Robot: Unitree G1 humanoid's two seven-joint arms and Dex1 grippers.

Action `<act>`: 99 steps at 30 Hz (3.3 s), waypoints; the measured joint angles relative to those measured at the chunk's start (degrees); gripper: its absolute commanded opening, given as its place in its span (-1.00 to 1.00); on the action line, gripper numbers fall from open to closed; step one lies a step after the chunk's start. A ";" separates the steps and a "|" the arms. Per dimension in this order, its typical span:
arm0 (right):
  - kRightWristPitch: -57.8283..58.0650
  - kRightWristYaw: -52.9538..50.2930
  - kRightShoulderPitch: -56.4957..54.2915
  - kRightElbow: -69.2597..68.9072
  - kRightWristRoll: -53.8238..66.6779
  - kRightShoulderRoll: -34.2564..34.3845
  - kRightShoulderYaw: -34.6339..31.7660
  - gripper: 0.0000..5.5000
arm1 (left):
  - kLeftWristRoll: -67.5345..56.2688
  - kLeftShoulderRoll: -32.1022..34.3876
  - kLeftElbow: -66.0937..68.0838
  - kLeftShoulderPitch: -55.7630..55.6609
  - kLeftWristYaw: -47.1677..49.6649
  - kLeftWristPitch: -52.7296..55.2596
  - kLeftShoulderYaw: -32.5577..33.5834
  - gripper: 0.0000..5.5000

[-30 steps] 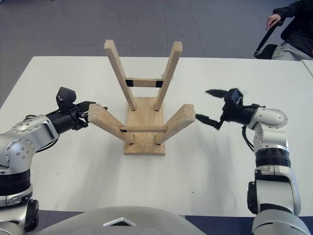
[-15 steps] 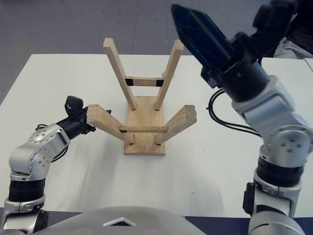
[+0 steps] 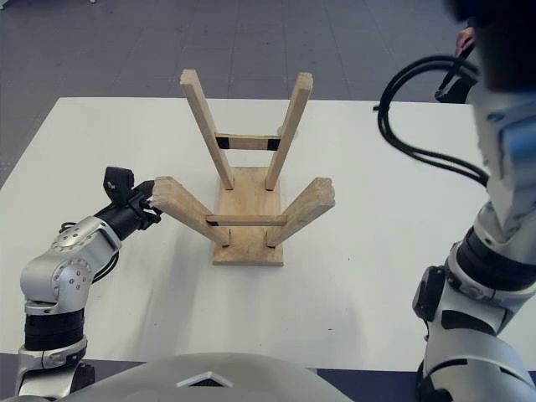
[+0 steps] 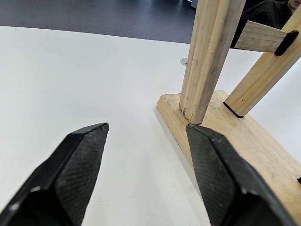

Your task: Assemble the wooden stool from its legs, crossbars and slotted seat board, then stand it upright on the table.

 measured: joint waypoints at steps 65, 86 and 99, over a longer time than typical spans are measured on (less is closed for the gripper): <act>46.42 -7.01 37.52 -18.13 -48.80 -0.76 10.37 0.98 | -15.24 -4.97 -29.07 1.04 17.09 25.63 2.06 0.11; 20.92 33.24 31.56 3.23 -86.71 -14.64 44.69 0.98 | -7.21 8.10 -17.29 -0.61 9.14 23.93 2.99 0.11; 16.73 34.13 20.31 17.65 -97.32 7.93 51.24 0.98 | 1.05 7.83 -10.79 -6.10 11.01 22.20 6.97 0.11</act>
